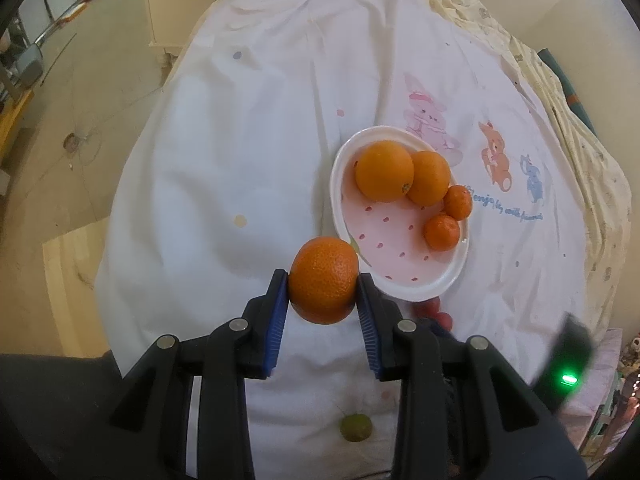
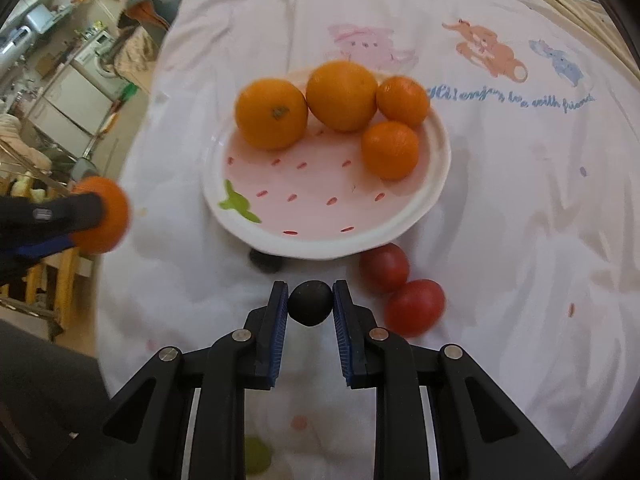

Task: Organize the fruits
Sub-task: 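Grasp a black grape with the right tool while the left tool holds the mandarin, then lower the mandarin and black grape into the pink plate, opening both tools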

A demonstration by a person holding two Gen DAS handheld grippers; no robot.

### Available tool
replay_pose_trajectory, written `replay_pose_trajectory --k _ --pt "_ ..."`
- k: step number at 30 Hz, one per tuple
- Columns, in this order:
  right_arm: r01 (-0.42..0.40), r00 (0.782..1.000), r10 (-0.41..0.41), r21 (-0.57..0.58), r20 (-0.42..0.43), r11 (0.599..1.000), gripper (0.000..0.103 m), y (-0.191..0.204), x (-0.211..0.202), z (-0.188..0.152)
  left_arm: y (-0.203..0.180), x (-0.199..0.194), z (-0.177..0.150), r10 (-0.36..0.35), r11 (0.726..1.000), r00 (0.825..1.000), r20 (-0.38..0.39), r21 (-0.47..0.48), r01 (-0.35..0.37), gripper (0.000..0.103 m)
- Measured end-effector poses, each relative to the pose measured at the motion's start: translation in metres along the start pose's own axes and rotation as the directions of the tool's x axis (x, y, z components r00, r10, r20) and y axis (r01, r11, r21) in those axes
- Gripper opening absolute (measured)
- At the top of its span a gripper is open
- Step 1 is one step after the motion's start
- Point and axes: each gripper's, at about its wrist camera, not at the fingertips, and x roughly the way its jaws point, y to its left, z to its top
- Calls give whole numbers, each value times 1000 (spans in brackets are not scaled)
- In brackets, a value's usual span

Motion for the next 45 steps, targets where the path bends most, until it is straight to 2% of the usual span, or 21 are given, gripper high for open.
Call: replay_pose_trajectory --k 5,8,10,18,21,26,33,36,39,42,45 --pt "-55 998 55 10 43 998 24 -13 -36 5 6 8 3 11 1000 1000 -15 -7 -11 30" --pt "-86 994 83 33 68 996 24 -24 -51 11 6 1 4 -2 1000 1000 20 -6 2 30" --pt "-93 993 89 46 82 995 24 -33 -60 15 1 -2 5 0 1000 1000 27 30 -1 30" --pt "-133 985 127 40 115 990 24 -49 -74 42 -23 4 11 -21 995 999 -47 100 26 30" --pt "-118 984 115 15 136 993 24 -48 -74 55 -32 6 19 0 993 998 -62 121 7 30" --pt "-149 978 145 20 152 989 24 -51 -69 77 -52 8 37 45 980 998 -48 194 -35 30" --pt "-174 973 166 36 160 984 24 -56 -52 105 -68 23 49 42 974 998 -46 223 -30 30" --pt "-190 971 181 41 158 981 24 -63 -41 106 -70 35 46 28 969 999 -37 245 -18 30" --pt "-210 970 199 75 137 975 24 -75 -27 100 -76 44 39 45 950 999 0 310 -43 30" --pt "-243 967 231 125 107 962 24 -84 -16 99 -78 51 38 -8 954 999 -46 299 22 30" --pt "-257 964 245 126 98 958 24 -85 -13 103 -77 56 38 13 956 999 -51 294 2 30"
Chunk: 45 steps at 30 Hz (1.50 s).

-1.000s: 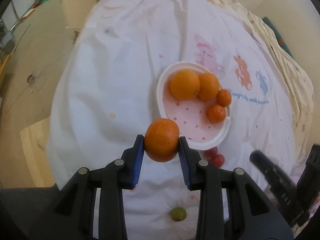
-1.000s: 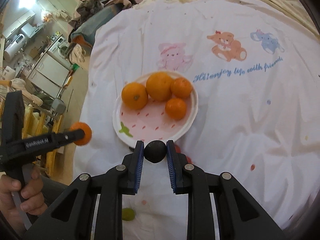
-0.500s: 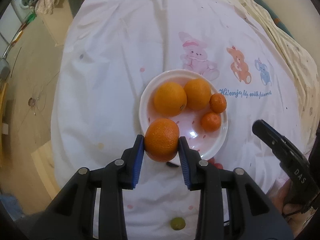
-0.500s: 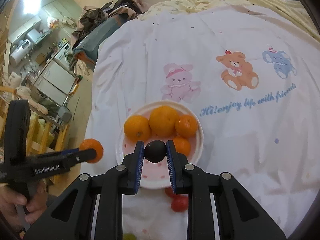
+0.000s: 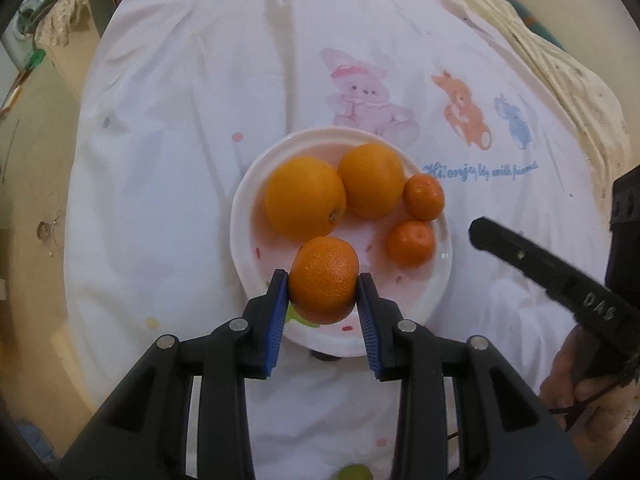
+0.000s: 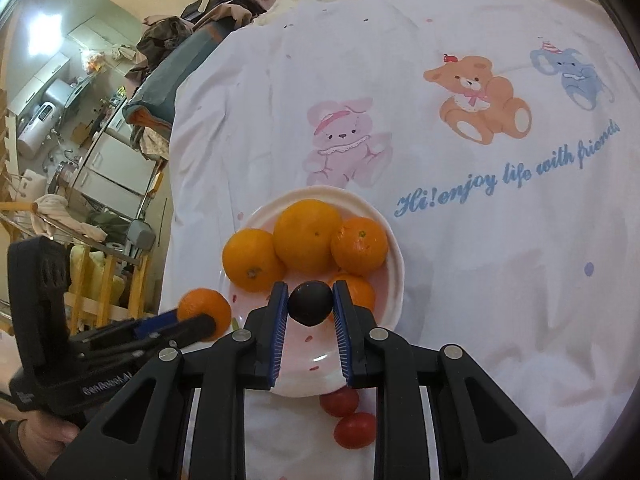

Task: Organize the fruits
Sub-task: 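Lower the mandarin and black grape into the pink plate, opening both tools, then lift both open tools away from the plate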

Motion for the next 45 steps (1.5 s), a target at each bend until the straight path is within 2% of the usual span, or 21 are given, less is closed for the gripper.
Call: replay_pose_trajectory --k 3,8,13,18,23,24,25,26,28,31,33,34,45 --pt "-9 1000 9 2 -9 1000 24 0 5 3 1 5 1 0 1000 1000 0 -8 0 30" --pt "-19 998 20 25 -55 1000 24 -3 21 2 0 16 0 41 999 999 3 25 -41 31" --pt "-23 995 26 32 -100 999 24 -3 33 -1 9 25 -2 20 1000 999 -35 -21 -21 31" --pt "-33 993 35 23 -113 999 24 -1 38 -2 11 21 -1 33 999 999 -4 -16 -33 31" --pt "-71 989 77 54 -122 996 29 -2 42 -1 11 22 1 39 999 999 -22 -19 -39 32" --pt "-72 990 79 57 -121 996 30 -3 42 0 11 22 1 43 999 999 -25 -15 -43 36" --pt "-67 991 72 54 -114 996 37 -2 40 0 10 22 1 46 999 999 -24 -11 -46 39" --pt "-62 992 67 52 -106 997 49 -2 38 0 10 21 1 50 999 999 -19 -7 -51 47" --pt "-58 995 63 58 -83 997 66 -4 34 1 9 18 1 64 998 998 -2 1 -64 52" --pt "-55 996 59 69 -63 996 66 -6 27 4 10 17 2 75 997 997 -5 1 -75 57" --pt "-38 997 42 68 -59 997 66 -5 23 5 13 17 2 72 997 997 -9 -11 -72 67" --pt "-38 997 43 69 -59 997 66 -5 22 5 14 16 2 71 997 997 -5 -17 -71 69" --pt "-5 999 7 41 -38 999 67 7 4 4 14 1 -10 95 996 995 16 -2 -95 70"
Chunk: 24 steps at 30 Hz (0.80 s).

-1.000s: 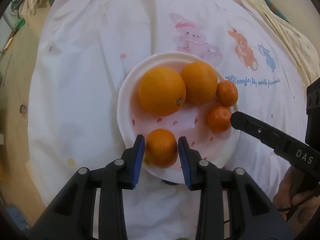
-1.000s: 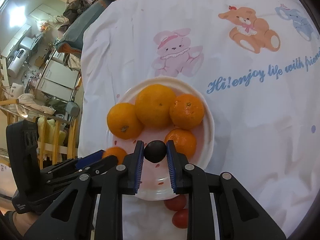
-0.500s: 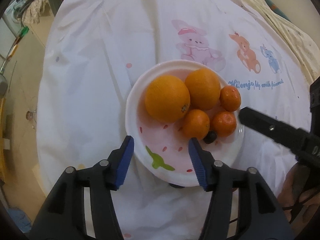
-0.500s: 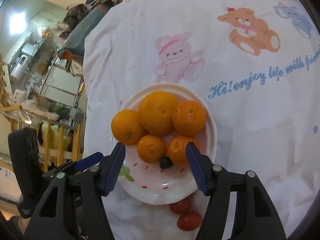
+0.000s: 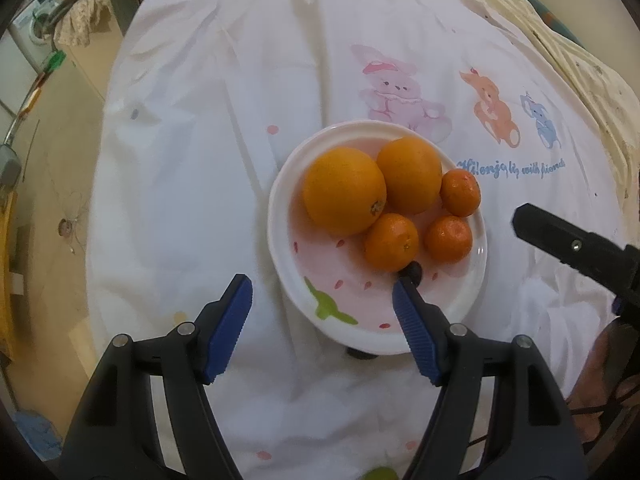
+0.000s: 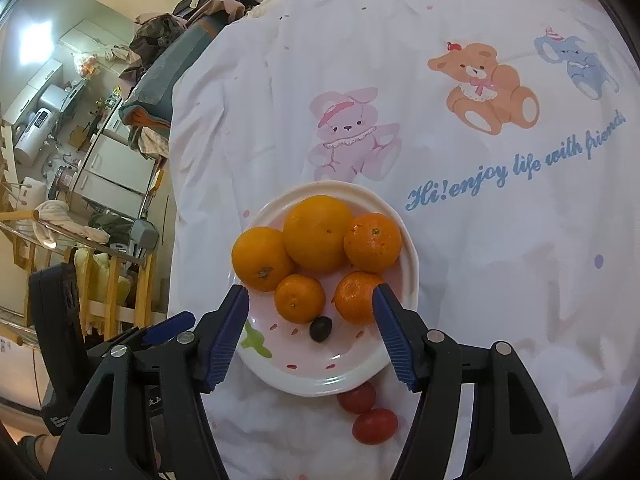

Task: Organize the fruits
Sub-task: 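Lift both open tools away from the plate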

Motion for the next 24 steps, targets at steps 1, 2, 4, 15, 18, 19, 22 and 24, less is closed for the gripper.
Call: replay_pose_trajectory --k 1,2,4,15,18,19,22,24 --pt "4 1000 -4 -2 4 1000 67 1 -2 -1 1 -1 -2 7 1000 1000 0 2 -7 70" --pt "11 1000 -11 -5 8 1000 67 2 -5 -3 2 -2 -3 13 1000 1000 -2 4 -13 70" --pt "18 1000 -18 -5 11 1000 67 2 -9 -6 4 -6 -7 4 1000 1000 2 4 -4 70" --pt "78 996 -78 7 31 997 68 0 -46 -30 -9 -15 -43 24 991 1000 2 132 -24 69" --pt "94 995 -94 35 22 995 68 -5 -54 -38 -18 -7 -55 29 984 999 -14 177 -26 69" --pt "93 995 -94 44 18 995 68 -6 -57 -40 -21 -4 -57 43 980 999 -19 194 -39 69" --pt "115 993 -116 50 12 992 68 -8 -61 -46 -29 6 -62 52 973 998 -38 225 -42 69" --pt "119 993 -120 60 7 991 68 -10 -63 -48 -34 15 -65 68 969 997 -47 240 -55 69"
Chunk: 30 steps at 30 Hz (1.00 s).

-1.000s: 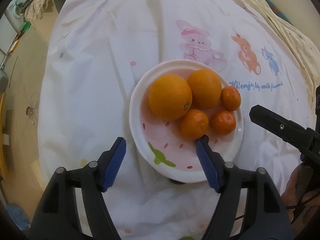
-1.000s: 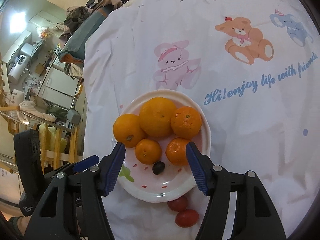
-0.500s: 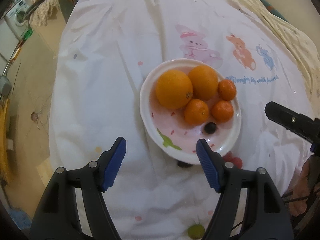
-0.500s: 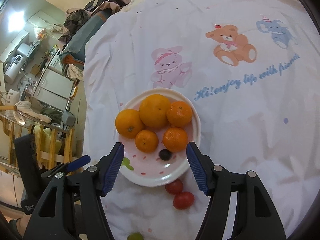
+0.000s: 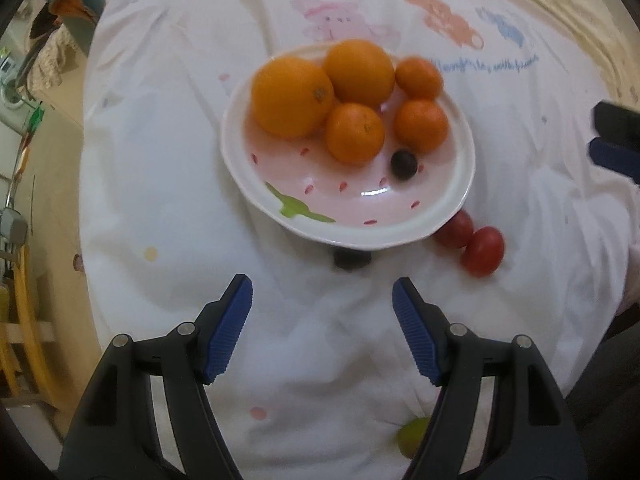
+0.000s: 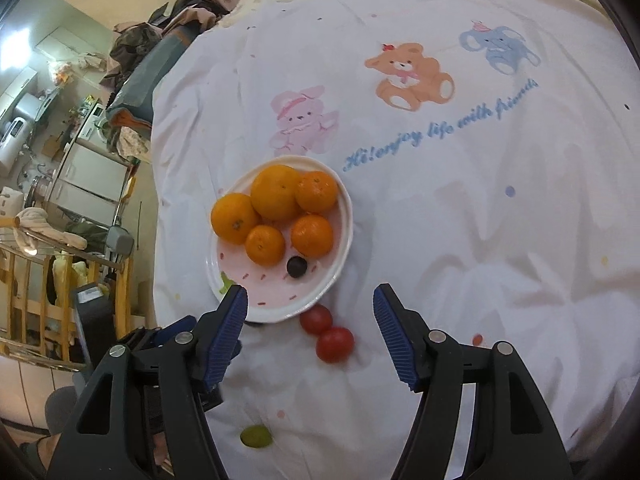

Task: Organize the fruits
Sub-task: 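Lift both open tools away from the plate, then grasp the second black grape beside the plate with the left tool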

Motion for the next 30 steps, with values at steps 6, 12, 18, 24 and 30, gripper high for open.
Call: replay_pose_trajectory --k 6,12,18,24,30 --pt "30 999 -30 28 -12 999 69 -12 -1 -2 -13 22 3 18 999 999 -31 45 -16 68" --pt "32 999 -31 49 -16 998 69 -22 -2 -1 -28 34 11 53 995 998 -20 91 -51 48" --pt "43 999 -42 53 -17 998 69 -27 -1 -1 -26 34 17 29 997 999 -15 67 -28 19" --pt "63 998 -62 47 -15 997 69 -26 0 0 -18 27 13 14 999 1000 -22 33 -13 19" --pt "78 997 -77 56 -14 995 69 -29 0 0 -7 4 3 -2 1000 1000 -24 9 3 19"
